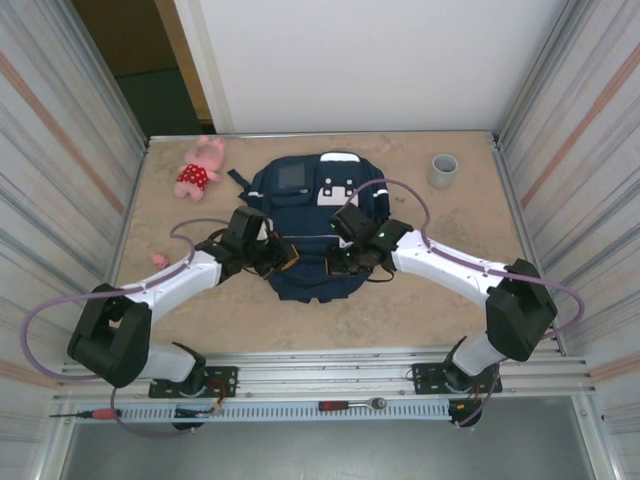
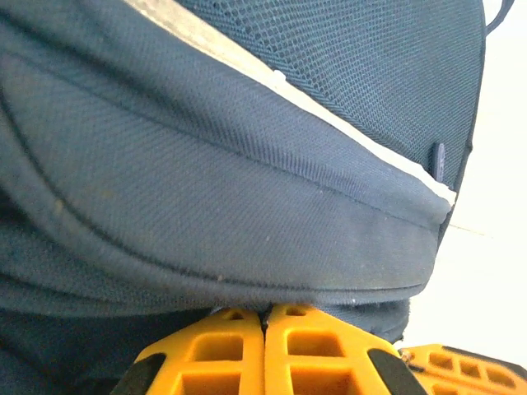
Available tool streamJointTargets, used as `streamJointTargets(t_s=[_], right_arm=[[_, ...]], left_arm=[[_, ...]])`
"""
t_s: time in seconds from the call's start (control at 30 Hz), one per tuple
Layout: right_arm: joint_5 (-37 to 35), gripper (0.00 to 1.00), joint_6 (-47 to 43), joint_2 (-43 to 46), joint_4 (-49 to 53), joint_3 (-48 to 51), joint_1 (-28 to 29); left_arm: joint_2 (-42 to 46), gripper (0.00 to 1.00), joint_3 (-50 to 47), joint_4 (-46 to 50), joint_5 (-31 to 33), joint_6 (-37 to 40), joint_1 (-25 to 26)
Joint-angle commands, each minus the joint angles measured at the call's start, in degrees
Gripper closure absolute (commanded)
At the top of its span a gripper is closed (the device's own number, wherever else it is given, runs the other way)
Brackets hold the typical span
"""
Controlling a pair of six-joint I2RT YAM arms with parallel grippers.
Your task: Pack books, pencil case, and school supplies into a backpack
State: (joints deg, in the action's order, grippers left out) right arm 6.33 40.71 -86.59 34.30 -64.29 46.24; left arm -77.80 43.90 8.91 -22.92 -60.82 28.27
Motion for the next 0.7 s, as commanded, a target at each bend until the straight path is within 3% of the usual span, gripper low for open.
streamJointTargets(t_s=[0.0, 0.23, 0.67], right_arm=[[-0.4, 1.00, -3.5, 4.1, 5.1, 1.8, -4.3], [0.7, 1.00, -10.3, 3.3, 5.1, 2.6, -14.5], [-1.9, 1.00, -17.6, -2.3, 0.6, -2.4, -26.1]], left_arm=[[3.2, 1.00, 0.2, 5.4, 5.8, 6.9, -4.0], [6.4, 1.00, -0.5, 11.7, 2.2, 13.9, -8.9], [8.4, 1.00, 0.5, 17.3, 0.5, 19.0, -10.2]])
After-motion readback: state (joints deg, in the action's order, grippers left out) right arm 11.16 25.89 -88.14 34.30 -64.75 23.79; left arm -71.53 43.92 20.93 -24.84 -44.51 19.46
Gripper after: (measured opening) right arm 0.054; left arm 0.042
